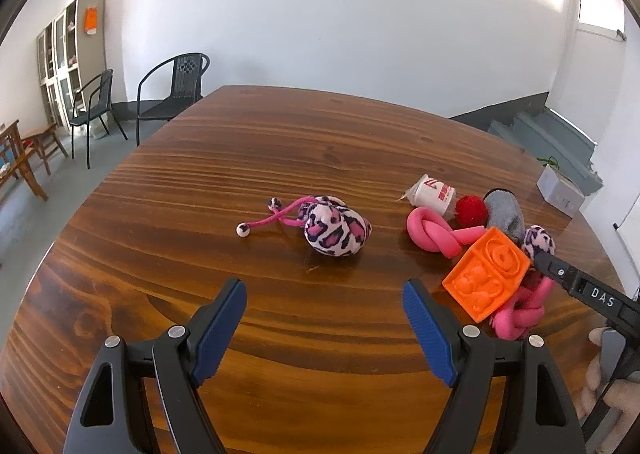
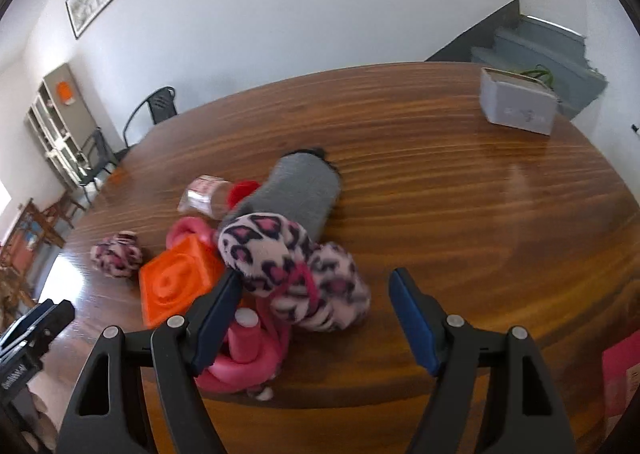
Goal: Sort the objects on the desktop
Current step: 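Grasp the pink leopard-print plush with the right gripper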
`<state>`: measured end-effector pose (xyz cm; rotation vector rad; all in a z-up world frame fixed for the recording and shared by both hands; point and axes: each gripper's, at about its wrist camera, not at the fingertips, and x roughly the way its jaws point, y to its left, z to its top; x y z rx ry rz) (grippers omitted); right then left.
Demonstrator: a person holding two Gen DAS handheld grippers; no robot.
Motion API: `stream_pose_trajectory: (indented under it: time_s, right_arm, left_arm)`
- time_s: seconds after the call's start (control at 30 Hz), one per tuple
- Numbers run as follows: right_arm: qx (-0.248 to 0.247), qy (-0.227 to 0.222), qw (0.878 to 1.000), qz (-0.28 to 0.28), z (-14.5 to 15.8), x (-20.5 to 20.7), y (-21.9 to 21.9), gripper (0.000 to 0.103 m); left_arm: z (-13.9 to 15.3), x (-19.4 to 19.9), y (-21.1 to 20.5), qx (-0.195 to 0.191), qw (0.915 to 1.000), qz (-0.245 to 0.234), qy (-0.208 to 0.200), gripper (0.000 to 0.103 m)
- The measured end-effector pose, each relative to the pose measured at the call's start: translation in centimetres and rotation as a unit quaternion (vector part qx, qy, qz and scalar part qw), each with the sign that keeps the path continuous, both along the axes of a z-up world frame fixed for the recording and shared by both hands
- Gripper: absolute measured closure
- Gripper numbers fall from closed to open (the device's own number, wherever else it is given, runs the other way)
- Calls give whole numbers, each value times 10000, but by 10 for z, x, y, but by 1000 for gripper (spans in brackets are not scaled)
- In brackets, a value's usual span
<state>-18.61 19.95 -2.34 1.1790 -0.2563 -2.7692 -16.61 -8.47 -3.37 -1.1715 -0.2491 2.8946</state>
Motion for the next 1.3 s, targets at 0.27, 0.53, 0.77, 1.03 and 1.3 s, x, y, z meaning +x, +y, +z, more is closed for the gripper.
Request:
stream_pose_trajectory:
  time_s: [0.27,0.53,0.77,1.03,1.3]
  right_arm:
    - [200,191,9993,238,-1,-5,-1,24]
    - [182,-67,9985,508,-13,-22,-1,37]
    - [350,-141,9986,368,-6,-10,8,47]
    - [222,-23,9997,62,-2,17,33,47]
    - [-147,138,9998,-33,7,30,43,47]
  left_arm:
    - [-5,-5,-2,-16,10000,83,-45,21]
    - [-6,-8,-6,10,9999,124,-66,21]
    - [-4,-12,-13,223,9995,200,-76,21]
    - [-1,-43,-5,263,9995,138,-144,21]
    - [-9,-78,3,294,9989,136,-349,21]
